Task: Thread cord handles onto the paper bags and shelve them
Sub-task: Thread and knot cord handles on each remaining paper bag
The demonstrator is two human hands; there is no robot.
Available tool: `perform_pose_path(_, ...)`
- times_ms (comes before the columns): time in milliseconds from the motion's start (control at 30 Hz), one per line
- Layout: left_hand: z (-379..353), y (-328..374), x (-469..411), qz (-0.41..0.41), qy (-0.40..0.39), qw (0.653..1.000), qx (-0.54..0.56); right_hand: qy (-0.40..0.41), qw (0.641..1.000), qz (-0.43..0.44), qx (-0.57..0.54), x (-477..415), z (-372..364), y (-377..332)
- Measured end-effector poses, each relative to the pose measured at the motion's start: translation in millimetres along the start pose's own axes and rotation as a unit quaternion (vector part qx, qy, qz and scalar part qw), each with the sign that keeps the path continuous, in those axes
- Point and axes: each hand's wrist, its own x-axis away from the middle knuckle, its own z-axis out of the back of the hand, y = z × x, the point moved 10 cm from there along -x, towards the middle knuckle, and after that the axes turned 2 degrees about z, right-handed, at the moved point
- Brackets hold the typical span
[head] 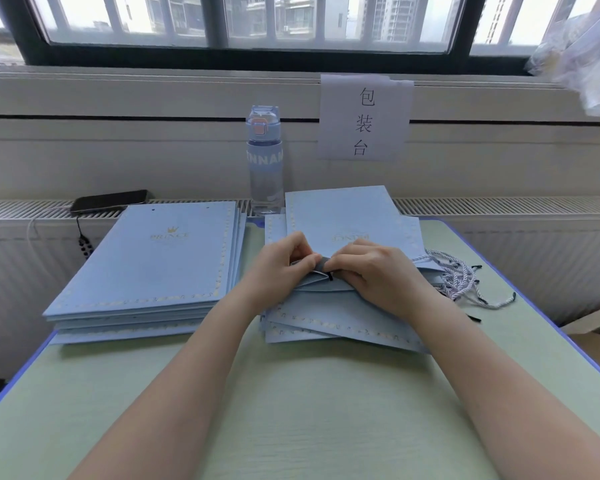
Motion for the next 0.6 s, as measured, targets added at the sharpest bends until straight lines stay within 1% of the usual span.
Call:
perform_pose_path(167,-2,0,0,0.01,-0.008,1.0,0.009,0.009,1.0,0.009,0.025,0,3,-3)
perform_pose_path(333,-1,0,0,0.026,-0.013,0.997,0.073,0.062,0.997,0.029,0.041,0,15,-11)
perform_pose_path(433,2,3,0,0.016,-0.009,0.994,0.108,0.089,0.994,0.043,0.044,1,20,-12)
perform_pose_path(500,3,5,0,0.006,-0.004,0.993,0.117,0.106,0.994,0.027,0.019,1,24,-9)
perform_pose_path(600,8,10,1,-0.017,0.018,0.994,0.111,0.127,0.988,-0.029,-0.08,3,31,3)
